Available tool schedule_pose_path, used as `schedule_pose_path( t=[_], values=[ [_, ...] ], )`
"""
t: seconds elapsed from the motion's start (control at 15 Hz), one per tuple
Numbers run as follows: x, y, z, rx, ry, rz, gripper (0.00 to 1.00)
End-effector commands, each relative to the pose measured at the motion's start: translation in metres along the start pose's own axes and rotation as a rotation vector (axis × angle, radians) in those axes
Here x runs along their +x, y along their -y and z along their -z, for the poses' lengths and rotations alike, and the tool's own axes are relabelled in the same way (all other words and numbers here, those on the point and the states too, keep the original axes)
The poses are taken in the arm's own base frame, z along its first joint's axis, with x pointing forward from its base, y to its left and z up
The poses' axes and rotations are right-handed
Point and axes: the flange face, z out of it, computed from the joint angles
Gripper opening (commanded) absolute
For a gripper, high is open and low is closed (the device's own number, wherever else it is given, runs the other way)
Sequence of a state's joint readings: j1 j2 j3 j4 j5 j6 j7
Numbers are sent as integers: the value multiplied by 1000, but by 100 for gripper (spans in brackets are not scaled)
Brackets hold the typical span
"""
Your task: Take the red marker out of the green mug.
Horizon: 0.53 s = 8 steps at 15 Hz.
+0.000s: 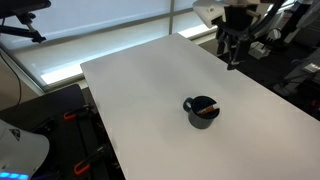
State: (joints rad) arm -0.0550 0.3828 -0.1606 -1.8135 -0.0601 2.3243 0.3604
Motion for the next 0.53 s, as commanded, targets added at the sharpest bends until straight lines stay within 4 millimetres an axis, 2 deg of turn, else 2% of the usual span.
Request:
schedule_pose_path(
  t=[0.0,0.07,0.33,0.47],
  values=[
    [-7,-3,-23,-12,-36,5,75],
    [-8,-6,-30,-15,-42,1,71],
    [-8,-27,-60,-45,-39,-28,81],
    [-10,-42,-74,-64,-22,-46,81]
  ],
)
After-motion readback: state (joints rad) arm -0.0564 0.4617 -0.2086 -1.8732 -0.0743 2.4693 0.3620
